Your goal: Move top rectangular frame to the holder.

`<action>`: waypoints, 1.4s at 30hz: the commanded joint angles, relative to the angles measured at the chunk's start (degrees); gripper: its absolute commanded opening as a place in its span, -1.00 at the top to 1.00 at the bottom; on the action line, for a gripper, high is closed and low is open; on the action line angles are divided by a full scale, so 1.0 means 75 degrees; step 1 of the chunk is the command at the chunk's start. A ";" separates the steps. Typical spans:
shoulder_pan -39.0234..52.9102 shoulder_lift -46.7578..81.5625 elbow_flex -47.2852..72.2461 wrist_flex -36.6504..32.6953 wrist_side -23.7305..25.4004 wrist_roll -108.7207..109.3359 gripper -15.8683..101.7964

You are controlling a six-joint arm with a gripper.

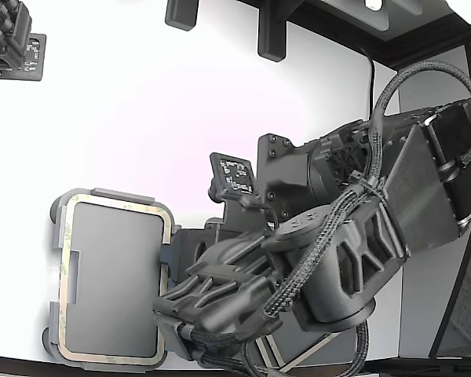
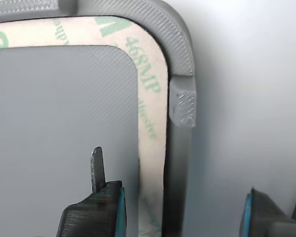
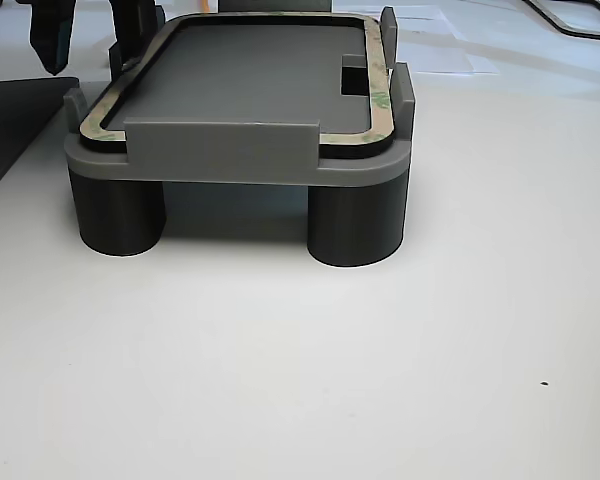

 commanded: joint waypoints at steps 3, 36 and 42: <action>-0.0047 0.0246 -0.0375 0.0082 0.0047 -0.0176 -0.97; -0.3633 1.0605 0.8238 -0.5098 0.0082 -1.5562 -0.97; -0.3645 1.1777 0.9551 -0.5215 0.0187 -1.5668 -0.97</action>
